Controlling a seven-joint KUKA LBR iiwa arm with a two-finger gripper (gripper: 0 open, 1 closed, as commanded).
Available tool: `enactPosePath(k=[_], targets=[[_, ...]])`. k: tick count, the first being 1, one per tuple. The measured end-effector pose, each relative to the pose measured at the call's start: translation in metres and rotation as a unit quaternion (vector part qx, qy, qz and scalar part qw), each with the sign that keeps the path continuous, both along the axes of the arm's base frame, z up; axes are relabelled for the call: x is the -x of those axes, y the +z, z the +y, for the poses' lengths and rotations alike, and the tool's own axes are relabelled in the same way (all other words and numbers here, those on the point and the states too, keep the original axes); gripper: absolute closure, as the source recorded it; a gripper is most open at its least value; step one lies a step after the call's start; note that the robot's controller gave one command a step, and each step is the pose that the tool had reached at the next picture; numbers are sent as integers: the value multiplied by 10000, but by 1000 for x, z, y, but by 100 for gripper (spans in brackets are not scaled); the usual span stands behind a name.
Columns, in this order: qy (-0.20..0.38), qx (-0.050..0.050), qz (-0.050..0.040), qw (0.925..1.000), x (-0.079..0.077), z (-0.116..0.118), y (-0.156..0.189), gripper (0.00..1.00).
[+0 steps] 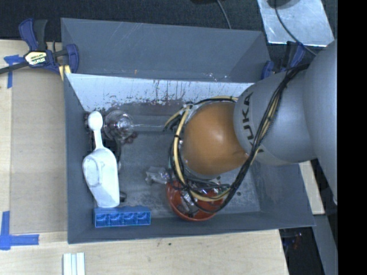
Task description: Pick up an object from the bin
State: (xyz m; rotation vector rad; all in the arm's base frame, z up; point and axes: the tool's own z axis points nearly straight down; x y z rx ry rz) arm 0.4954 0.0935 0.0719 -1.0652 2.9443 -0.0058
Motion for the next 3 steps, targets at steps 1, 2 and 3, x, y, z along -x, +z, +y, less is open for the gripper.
enactPosePath(k=[1, 2, 3], targets=[[-1625, -42, -43, 9867, -124, 62, 0, 0], [-321, 9, -39, 9995, -25, 7, 4, 100], [-322, 8, -38, 9995, -25, 7, 4, 100]])
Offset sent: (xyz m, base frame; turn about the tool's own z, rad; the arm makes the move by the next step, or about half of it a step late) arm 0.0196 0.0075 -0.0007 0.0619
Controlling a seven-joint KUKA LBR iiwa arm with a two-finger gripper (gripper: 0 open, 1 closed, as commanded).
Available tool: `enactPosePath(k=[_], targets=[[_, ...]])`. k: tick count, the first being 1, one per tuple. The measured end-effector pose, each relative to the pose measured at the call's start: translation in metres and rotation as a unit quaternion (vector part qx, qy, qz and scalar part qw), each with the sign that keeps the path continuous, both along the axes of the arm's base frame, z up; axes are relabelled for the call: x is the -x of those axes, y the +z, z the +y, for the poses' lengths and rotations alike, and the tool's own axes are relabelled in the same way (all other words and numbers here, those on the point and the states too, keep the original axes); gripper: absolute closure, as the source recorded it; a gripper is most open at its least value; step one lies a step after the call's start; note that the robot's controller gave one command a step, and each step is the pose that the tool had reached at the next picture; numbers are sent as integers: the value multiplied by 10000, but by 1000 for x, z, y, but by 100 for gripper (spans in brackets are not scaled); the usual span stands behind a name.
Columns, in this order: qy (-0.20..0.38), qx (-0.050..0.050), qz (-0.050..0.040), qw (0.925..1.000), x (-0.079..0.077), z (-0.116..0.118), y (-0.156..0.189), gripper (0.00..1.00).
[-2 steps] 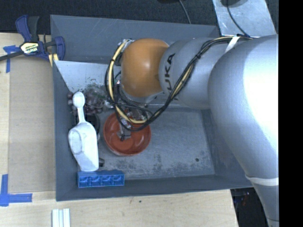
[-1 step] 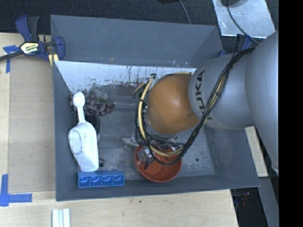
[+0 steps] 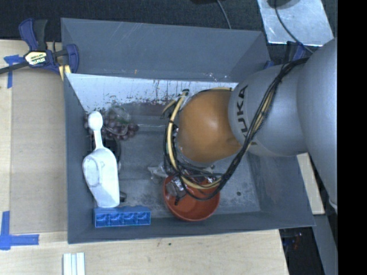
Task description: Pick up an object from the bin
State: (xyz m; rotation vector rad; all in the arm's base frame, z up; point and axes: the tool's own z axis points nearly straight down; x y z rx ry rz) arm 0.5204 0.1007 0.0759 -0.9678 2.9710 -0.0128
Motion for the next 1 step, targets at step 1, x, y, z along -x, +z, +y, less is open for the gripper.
enactPosePath(k=[1], targets=[[-5, 7, -4, 10000, 0, -1, 6, 100]])
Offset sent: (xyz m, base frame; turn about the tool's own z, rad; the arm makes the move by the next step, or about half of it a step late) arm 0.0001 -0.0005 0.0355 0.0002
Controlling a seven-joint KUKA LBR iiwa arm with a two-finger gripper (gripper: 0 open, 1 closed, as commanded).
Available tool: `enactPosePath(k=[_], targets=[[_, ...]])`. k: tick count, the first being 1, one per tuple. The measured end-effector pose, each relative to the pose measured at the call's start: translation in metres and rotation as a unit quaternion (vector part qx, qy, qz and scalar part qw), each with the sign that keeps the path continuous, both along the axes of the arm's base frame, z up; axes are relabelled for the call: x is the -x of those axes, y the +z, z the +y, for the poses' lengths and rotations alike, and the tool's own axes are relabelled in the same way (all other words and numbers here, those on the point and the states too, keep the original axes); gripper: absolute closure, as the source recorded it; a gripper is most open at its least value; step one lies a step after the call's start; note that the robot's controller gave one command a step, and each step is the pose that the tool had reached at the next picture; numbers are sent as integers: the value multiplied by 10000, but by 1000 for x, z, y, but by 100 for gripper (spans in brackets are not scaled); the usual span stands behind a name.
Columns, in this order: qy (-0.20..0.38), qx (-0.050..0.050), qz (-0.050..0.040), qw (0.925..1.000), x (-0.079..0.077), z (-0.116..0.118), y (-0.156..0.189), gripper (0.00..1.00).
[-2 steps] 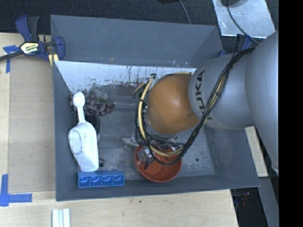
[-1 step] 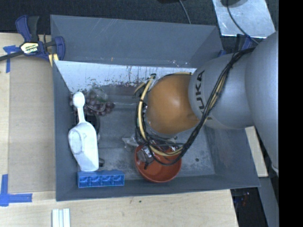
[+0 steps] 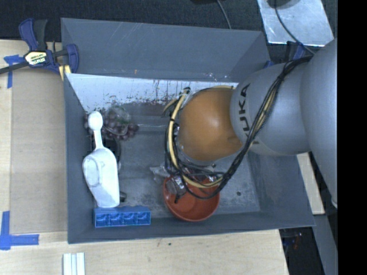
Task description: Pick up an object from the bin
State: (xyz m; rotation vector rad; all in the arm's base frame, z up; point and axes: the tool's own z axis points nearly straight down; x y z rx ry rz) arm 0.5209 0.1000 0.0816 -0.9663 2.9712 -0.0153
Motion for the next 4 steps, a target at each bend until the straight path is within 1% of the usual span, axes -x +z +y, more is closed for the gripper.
enactPosePath(k=[2, 3, 4], targets=[[-28, -5, -21, 10000, -1, 0, 35, 100], [-39, -12, -50, 10000, -2, 0, 41, 100], [-53, -11, -35, 10000, -1, -1, 61, 100]])
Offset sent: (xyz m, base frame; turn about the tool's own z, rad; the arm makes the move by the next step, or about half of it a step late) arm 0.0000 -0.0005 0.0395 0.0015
